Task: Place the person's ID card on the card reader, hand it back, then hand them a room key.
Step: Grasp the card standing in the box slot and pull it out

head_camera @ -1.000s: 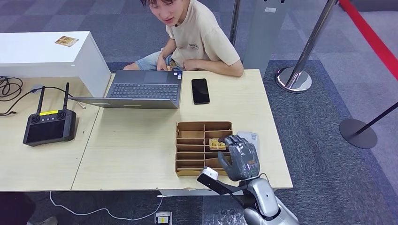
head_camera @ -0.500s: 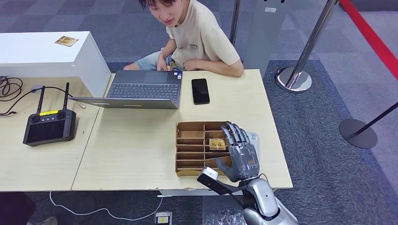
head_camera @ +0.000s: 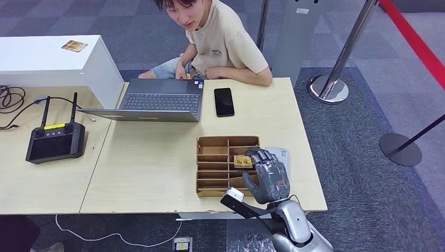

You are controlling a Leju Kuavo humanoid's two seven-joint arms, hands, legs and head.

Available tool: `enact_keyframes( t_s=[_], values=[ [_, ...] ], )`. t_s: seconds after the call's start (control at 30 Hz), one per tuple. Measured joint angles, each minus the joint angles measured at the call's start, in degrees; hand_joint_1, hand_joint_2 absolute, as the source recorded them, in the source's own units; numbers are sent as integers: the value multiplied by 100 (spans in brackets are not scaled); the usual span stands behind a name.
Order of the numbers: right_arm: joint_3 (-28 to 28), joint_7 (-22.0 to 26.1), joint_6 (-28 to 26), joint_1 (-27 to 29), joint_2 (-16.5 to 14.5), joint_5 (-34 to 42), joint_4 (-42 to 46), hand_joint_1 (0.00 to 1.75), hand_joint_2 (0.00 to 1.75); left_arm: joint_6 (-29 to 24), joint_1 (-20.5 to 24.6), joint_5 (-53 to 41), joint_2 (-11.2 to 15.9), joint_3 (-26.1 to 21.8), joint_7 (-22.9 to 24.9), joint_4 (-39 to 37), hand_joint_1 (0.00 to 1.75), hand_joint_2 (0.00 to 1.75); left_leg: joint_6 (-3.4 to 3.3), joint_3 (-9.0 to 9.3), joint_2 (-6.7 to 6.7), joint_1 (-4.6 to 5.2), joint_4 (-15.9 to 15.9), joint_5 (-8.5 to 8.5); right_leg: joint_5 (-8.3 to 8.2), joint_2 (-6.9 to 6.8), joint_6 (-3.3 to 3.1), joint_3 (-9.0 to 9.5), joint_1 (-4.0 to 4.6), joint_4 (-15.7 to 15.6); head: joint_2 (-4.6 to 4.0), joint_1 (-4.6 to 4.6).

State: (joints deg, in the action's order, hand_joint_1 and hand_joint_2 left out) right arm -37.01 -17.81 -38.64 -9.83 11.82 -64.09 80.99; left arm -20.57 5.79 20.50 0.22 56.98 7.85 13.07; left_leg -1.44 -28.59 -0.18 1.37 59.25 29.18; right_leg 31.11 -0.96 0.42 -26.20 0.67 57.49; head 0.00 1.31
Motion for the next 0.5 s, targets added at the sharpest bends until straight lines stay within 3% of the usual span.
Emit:
enact_keyframes(
  t_s=[0.1,0.3,0.5],
  values=[
    [-4,0,0,0,0,0,-14,68,175,0,0,0,0,1,0,0,0,175,0,0,0,0,0,0,0,0,0,0,0,0,0,1],
    [-17,0,0,0,0,1,-26,48,175,0,0,-1,0,2,0,0,0,175,0,0,0,0,0,0,0,0,0,0,0,0,0,1],
    [-21,0,-1,0,0,2,-35,91,175,0,0,-1,0,5,0,0,0,175,0,0,0,0,0,0,0,0,0,0,0,0,0,1]
  ],
)
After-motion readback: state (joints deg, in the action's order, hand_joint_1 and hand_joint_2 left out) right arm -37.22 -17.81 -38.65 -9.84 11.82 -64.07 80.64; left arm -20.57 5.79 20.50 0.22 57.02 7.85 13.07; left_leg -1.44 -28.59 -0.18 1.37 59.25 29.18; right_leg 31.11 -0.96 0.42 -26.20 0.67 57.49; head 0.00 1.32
